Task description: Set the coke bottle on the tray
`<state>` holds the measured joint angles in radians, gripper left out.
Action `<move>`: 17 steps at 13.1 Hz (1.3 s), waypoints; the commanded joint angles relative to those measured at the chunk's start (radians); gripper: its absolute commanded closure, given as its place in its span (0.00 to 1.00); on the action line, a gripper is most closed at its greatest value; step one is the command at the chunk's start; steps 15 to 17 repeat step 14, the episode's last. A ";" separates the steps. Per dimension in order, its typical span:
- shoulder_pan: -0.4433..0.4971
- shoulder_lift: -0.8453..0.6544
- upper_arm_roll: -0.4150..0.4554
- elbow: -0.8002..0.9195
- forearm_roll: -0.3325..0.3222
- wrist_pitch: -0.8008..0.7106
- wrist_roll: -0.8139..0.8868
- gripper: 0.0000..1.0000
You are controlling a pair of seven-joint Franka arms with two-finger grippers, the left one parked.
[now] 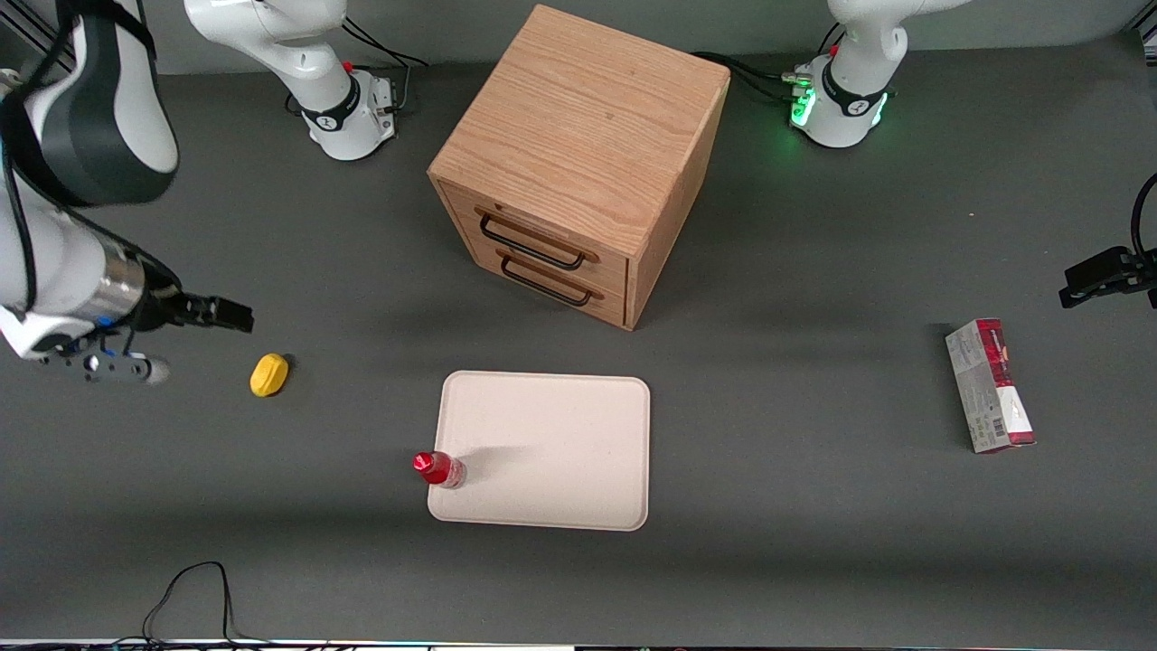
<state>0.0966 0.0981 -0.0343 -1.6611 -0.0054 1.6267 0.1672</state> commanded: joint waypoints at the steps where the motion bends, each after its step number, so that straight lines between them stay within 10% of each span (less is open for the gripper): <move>1: 0.011 -0.207 -0.038 -0.183 0.016 0.010 -0.066 0.00; 17: -0.077 -0.192 -0.016 -0.065 0.016 -0.087 -0.173 0.00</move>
